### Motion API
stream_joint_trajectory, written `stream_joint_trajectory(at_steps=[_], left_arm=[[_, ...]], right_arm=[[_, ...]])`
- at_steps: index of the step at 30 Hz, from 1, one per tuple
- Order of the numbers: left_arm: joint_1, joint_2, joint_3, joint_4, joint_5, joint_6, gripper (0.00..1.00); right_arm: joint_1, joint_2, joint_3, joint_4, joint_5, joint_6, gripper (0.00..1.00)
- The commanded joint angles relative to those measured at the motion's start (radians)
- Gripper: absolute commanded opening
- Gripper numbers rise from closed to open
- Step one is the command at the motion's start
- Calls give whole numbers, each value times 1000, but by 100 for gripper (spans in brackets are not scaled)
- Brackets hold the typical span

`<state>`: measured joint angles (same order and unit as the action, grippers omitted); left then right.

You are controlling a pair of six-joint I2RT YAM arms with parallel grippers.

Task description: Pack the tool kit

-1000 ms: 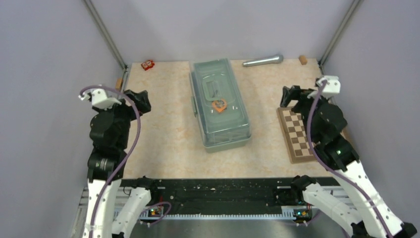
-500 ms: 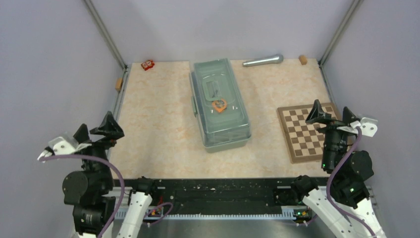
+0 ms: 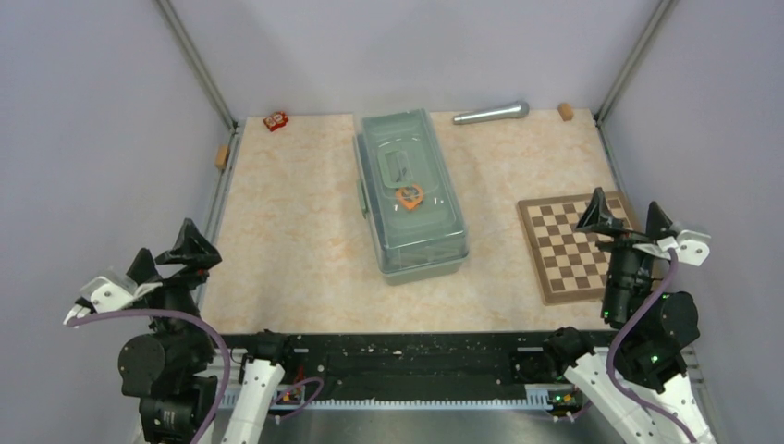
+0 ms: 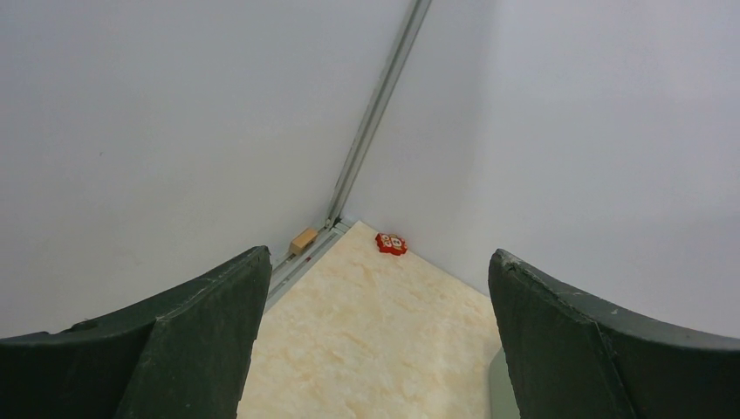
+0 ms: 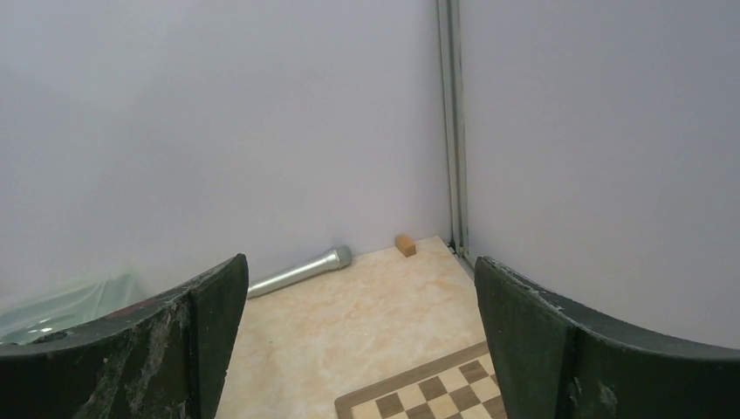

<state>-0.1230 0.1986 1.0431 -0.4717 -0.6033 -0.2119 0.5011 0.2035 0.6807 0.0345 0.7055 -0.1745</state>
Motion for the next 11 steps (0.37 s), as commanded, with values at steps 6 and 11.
stream_joint_trajectory(at_steps=[6,11], left_arm=[[1,-15,-23,24,-6,-20,99],[2,-21,-17,21,-11,-18,99]], right_arm=[[-1,0,31,28,-14,-12,99],[-1,3,34,38,-17,-17,99]])
